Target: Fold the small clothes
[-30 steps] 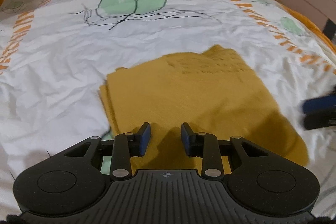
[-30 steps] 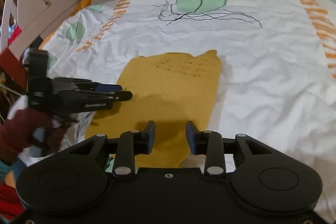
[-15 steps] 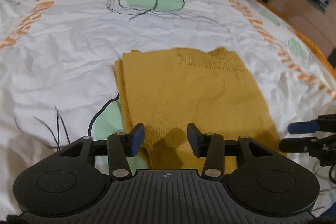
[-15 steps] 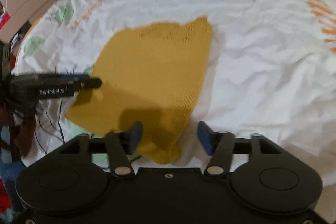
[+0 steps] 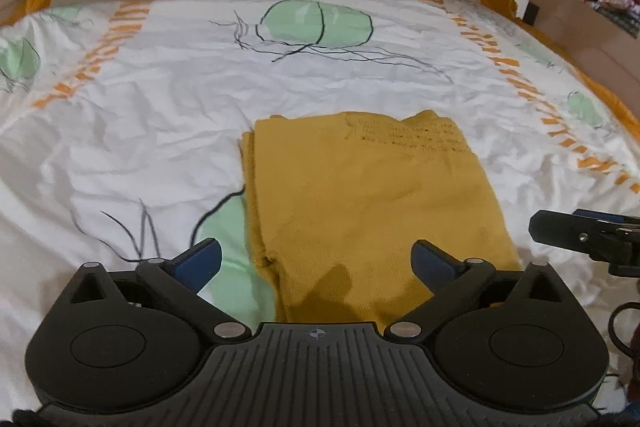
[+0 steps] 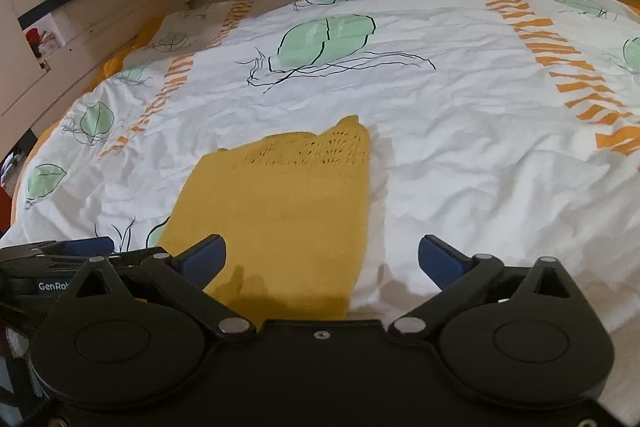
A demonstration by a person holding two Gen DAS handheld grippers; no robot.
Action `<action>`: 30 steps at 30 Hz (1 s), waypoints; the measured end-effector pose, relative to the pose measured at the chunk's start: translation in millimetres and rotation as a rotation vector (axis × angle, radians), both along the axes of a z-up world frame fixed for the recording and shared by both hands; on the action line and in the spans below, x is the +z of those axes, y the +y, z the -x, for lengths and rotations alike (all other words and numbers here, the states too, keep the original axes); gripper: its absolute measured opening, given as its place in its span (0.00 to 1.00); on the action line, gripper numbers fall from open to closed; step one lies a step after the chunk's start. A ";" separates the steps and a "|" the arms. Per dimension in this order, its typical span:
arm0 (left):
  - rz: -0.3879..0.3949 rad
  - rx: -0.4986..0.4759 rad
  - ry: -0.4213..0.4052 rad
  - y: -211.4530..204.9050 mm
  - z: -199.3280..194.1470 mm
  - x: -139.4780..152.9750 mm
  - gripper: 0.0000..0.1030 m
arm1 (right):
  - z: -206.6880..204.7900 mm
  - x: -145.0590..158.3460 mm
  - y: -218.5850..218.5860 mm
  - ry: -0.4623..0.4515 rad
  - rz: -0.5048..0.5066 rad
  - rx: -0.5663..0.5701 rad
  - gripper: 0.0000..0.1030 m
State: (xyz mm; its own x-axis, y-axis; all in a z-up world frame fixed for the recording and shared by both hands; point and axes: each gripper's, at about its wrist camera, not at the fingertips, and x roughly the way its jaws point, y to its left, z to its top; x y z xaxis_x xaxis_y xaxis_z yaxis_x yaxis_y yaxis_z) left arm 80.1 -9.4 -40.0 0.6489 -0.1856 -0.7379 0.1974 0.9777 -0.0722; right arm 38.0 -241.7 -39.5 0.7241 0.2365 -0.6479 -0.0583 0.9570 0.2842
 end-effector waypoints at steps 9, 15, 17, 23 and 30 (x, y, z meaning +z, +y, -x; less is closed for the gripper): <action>-0.011 0.045 0.007 3.5 6.4 0.0 1.00 | 7.8 1.4 6.1 -0.007 0.043 -0.049 1.00; -0.065 0.053 0.015 -0.4 13.0 4.8 0.99 | 10.1 -1.0 7.0 0.015 0.061 -0.066 1.00; -0.111 0.060 0.011 -5.5 15.4 7.7 0.99 | 11.8 -0.7 6.1 0.015 0.050 -0.068 1.00; -0.130 0.087 -0.019 -5.6 23.3 20.0 0.99 | 15.5 4.7 6.0 -0.003 0.043 -0.069 1.00; -0.139 0.089 -0.019 -7.0 24.1 27.1 0.99 | 18.1 10.5 10.9 -0.036 0.061 -0.043 0.99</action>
